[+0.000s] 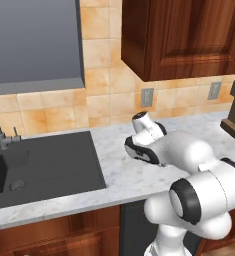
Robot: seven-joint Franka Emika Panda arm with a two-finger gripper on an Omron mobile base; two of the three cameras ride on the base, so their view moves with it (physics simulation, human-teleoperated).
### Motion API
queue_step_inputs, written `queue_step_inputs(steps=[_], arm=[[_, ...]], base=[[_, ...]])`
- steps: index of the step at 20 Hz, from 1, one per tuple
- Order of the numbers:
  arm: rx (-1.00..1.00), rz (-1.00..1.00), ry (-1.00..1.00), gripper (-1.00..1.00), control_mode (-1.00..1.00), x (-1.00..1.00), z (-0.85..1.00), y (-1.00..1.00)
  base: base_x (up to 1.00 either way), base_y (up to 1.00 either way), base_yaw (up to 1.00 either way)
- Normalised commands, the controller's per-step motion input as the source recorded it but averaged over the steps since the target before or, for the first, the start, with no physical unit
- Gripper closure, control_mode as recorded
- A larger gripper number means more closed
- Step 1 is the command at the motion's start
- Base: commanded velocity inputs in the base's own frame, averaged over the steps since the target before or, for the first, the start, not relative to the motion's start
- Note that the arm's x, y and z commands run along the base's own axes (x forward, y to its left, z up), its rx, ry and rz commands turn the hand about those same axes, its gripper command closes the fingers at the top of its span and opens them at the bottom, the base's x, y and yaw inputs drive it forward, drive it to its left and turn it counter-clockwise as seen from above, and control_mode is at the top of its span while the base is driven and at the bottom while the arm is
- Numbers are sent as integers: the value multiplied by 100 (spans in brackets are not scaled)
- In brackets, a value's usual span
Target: Gather the eggs and milk located in the vicinity of the sink area and place them right next to the bowl.
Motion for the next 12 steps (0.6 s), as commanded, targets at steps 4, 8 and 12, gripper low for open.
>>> queue_step_inputs(steps=[4,8,12], arm=[[10,16,25,-100,-100,-78,35,2],[10,50,37,-100,-100,-51,37,1],[5,64,46,-100,-100,-26,38,6]], base=[[0,0,0],[0,0,0],[0,0,0]])
